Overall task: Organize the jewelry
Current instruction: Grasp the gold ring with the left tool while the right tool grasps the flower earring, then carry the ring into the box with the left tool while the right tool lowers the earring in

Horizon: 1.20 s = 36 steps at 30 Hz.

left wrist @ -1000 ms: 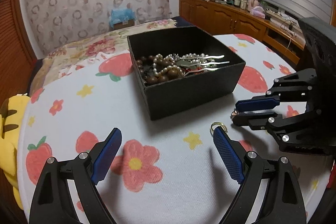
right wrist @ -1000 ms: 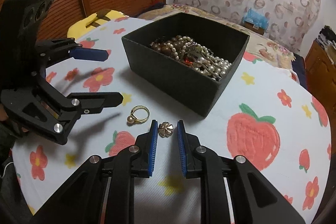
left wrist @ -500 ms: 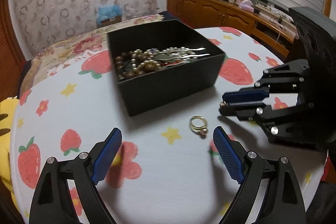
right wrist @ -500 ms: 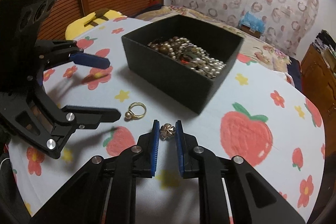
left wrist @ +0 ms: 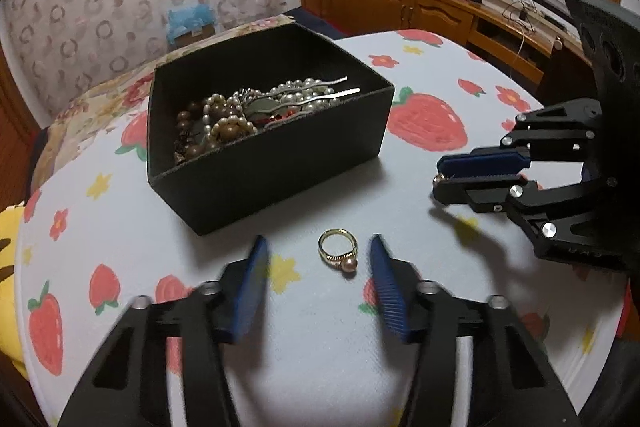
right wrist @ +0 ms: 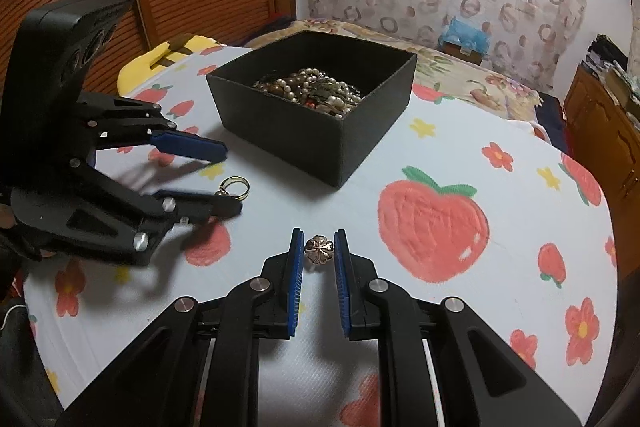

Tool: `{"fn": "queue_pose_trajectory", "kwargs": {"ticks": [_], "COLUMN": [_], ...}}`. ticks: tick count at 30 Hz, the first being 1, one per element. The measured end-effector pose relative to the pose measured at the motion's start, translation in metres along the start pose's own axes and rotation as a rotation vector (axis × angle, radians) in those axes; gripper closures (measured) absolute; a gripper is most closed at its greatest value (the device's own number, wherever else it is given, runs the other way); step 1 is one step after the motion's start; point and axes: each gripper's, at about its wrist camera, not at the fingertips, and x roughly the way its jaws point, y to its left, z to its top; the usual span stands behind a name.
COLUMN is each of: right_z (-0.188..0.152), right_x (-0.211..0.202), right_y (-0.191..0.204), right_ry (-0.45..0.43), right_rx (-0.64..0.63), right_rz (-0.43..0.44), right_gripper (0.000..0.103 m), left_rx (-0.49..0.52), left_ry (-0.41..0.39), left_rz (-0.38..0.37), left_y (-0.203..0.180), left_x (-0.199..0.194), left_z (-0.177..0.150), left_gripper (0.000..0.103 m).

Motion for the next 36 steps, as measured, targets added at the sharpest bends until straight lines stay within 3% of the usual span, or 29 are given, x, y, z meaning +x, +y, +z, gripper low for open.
{"fn": "queue_pose_trajectory", "kwargs": {"ticks": [3, 19, 27, 36], "right_z": [-0.001, 0.002, 0.039, 0.084], "right_x": [-0.001, -0.005, -0.024, -0.011], "right_y": [-0.001, -0.002, 0.000, -0.010], "right_ry": [-0.001, -0.024, -0.107, -0.133], "right_rx": [0.006, 0.006, -0.036, -0.060], "right_rz": [0.009, 0.013, 0.010, -0.003], "right_gripper": [0.086, 0.086, 0.086, 0.086], "left_rx": [-0.010, -0.063, -0.083, -0.107], "left_ry": [-0.001, -0.093, -0.150, -0.189], "left_rz": [-0.010, -0.009, 0.006, 0.030], "left_y": [0.002, 0.008, 0.017, 0.035], "left_x": [0.000, -0.024, -0.041, -0.049], "left_z": [0.000, 0.009, 0.021, 0.034], "left_gripper": [0.084, 0.085, 0.085, 0.085]}}
